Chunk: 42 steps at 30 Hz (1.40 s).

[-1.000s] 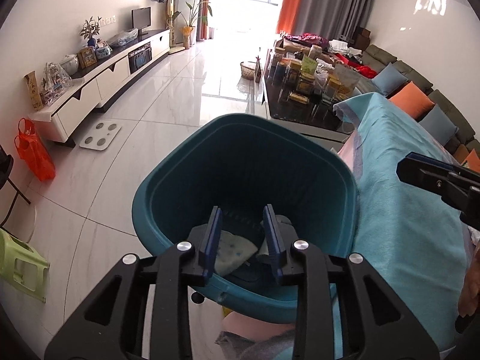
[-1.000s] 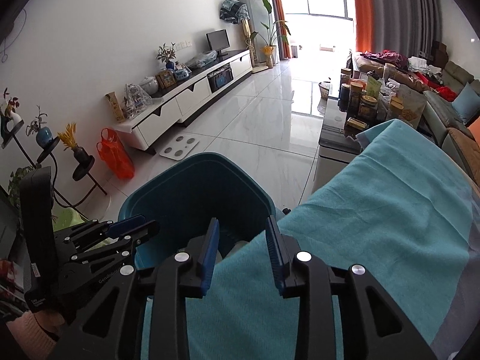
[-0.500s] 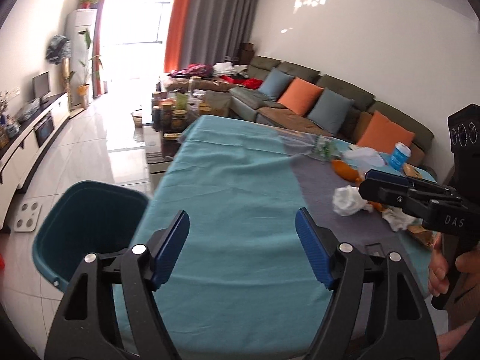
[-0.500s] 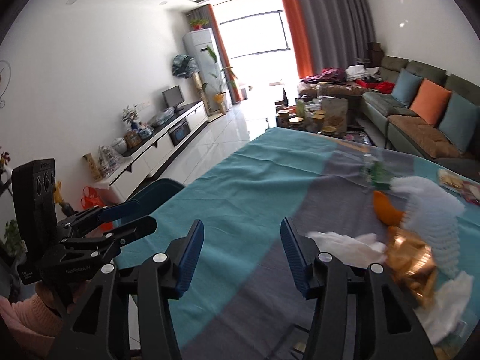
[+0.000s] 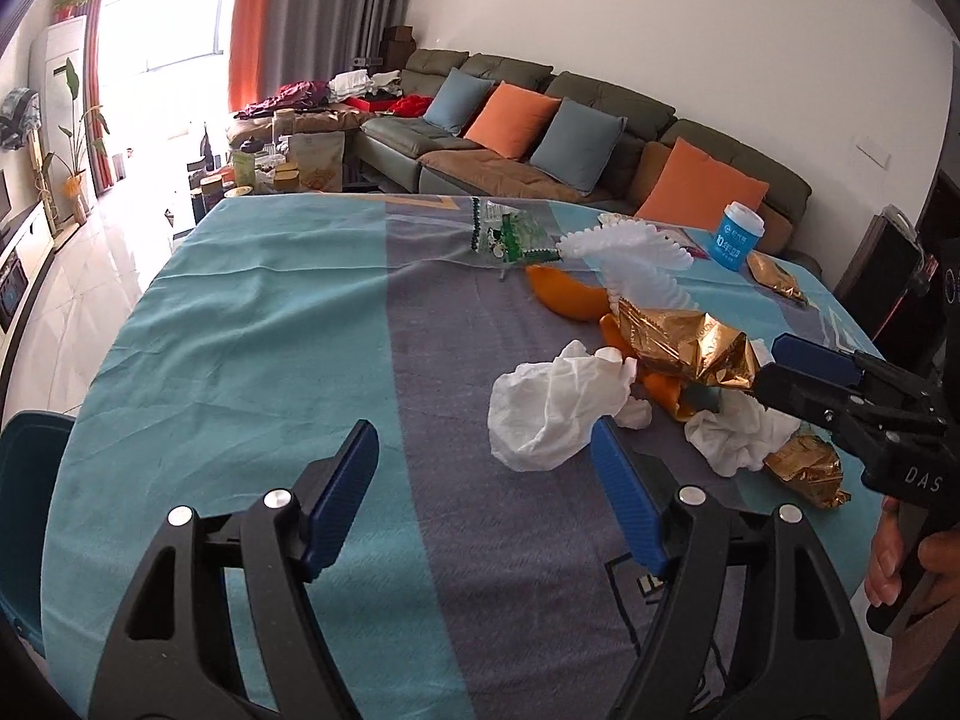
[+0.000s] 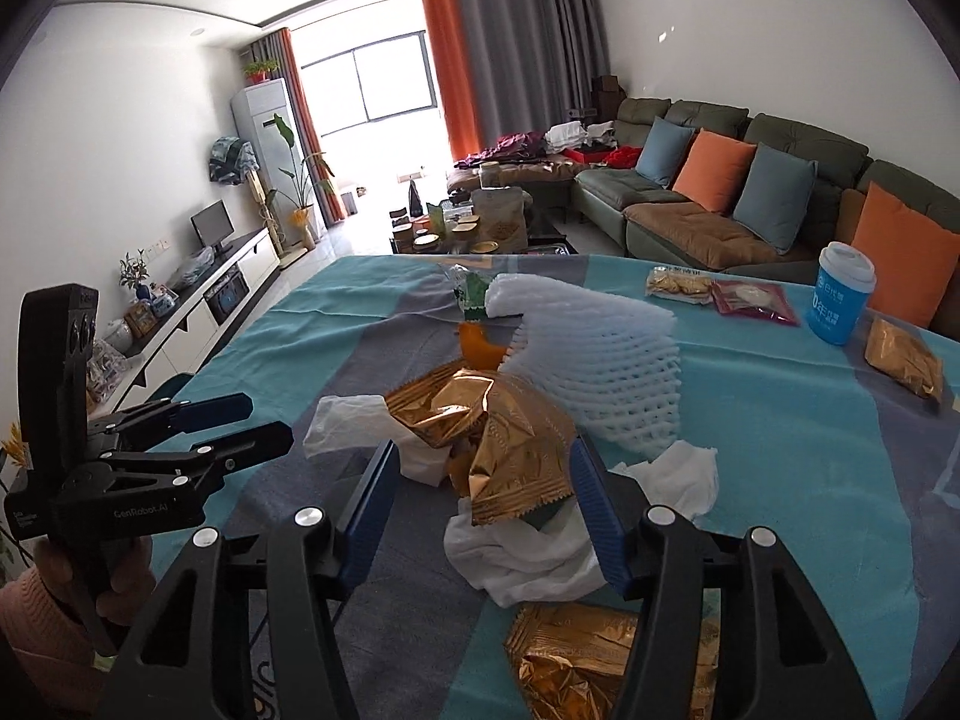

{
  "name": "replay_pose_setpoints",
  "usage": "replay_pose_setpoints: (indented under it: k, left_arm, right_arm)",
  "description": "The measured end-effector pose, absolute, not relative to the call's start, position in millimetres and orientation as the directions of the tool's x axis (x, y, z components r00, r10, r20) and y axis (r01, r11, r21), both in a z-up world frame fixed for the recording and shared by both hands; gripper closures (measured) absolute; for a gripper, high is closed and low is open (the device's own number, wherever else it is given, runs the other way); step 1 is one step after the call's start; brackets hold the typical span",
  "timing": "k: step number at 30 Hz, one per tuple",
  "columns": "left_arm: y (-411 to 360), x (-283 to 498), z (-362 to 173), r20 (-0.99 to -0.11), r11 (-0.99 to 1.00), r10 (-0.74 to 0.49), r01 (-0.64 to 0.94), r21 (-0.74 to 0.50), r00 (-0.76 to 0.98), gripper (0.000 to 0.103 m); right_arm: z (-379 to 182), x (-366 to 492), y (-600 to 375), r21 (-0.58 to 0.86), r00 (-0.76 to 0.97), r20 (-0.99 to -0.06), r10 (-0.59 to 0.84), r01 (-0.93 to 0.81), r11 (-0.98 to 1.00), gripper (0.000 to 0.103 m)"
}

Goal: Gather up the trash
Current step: 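Move both tools back over the trash on the table, then grasp a white tissue with the left tool while the right tool grasps a gold foil wrapper, then carry the tissue and gold wrapper over to the teal trash bin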

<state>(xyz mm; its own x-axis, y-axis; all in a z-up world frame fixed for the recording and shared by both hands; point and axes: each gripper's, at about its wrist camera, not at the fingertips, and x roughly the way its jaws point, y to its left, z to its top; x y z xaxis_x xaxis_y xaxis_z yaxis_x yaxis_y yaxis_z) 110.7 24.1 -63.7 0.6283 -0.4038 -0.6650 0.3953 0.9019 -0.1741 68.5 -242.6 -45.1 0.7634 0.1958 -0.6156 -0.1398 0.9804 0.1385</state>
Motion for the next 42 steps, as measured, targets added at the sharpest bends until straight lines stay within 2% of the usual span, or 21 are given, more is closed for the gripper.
replay_pose_setpoints:
  k: [6, 8, 11, 14, 15, 16, 19, 23, 26, 42]
  left_arm:
    - [6.5, 127.3, -66.2, -0.706, 0.894, -0.402, 0.416, -0.166, 0.583, 0.031]
    - [2.4, 133.3, -69.9, -0.724, 0.892, -0.404, 0.416, -0.178, 0.558, 0.034]
    - [-2.3, 143.5, -78.3, -0.752, 0.887, -0.415, 0.411, -0.210, 0.512, 0.045]
    - [-2.8, 146.9, -81.2, -0.753, 0.879, -0.436, 0.412, -0.240, 0.493, 0.056]
    - [-2.4, 148.5, -82.5, -0.751, 0.873, -0.451, 0.413, -0.259, 0.482, 0.063]
    - [-1.9, 149.7, -83.6, -0.751, 0.870, -0.460, 0.412, -0.273, 0.474, 0.072]
    - [-1.2, 150.5, -86.2, -0.748, 0.860, -0.480, 0.412, -0.299, 0.458, 0.086]
    - [1.4, 145.6, -83.3, -0.735, 0.858, -0.487, 0.414, -0.303, 0.472, 0.094]
    - [5.0, 141.2, -80.0, -0.724, 0.860, -0.488, 0.410, -0.304, 0.487, 0.095]
    - [49.7, 104.5, -50.1, -0.663, 0.871, -0.484, 0.390, -0.299, 0.571, 0.097]
  right_arm:
    - [-57.0, 72.9, -247.5, 0.129, 0.755, -0.629, 0.186, -0.134, 0.983, 0.047]
    - [-58.5, 74.2, -248.5, 0.126, 0.754, -0.633, 0.178, -0.126, 0.984, 0.048]
    - [-59.7, 74.4, -251.9, 0.137, 0.751, -0.636, 0.180, -0.119, 0.983, 0.056]
    - [-61.2, 75.1, -254.5, 0.141, 0.745, -0.641, 0.185, -0.122, 0.982, 0.069]
    - [-61.4, 75.6, -255.7, 0.146, 0.742, -0.643, 0.190, -0.124, 0.981, 0.075]
    - [-61.9, 75.7, -256.5, 0.150, 0.741, -0.644, 0.193, -0.125, 0.981, 0.076]
    - [-60.6, 73.5, -258.0, 0.157, 0.744, -0.637, 0.200, -0.129, 0.979, 0.078]
    - [-57.7, 70.5, -260.8, 0.171, 0.749, -0.627, 0.214, -0.135, 0.976, 0.081]
    - [-52.5, 67.5, -261.4, 0.179, 0.757, -0.614, 0.223, -0.142, 0.974, 0.085]
    - [-32.6, 58.1, -257.6, 0.245, 0.777, -0.554, 0.301, -0.193, 0.950, 0.086]
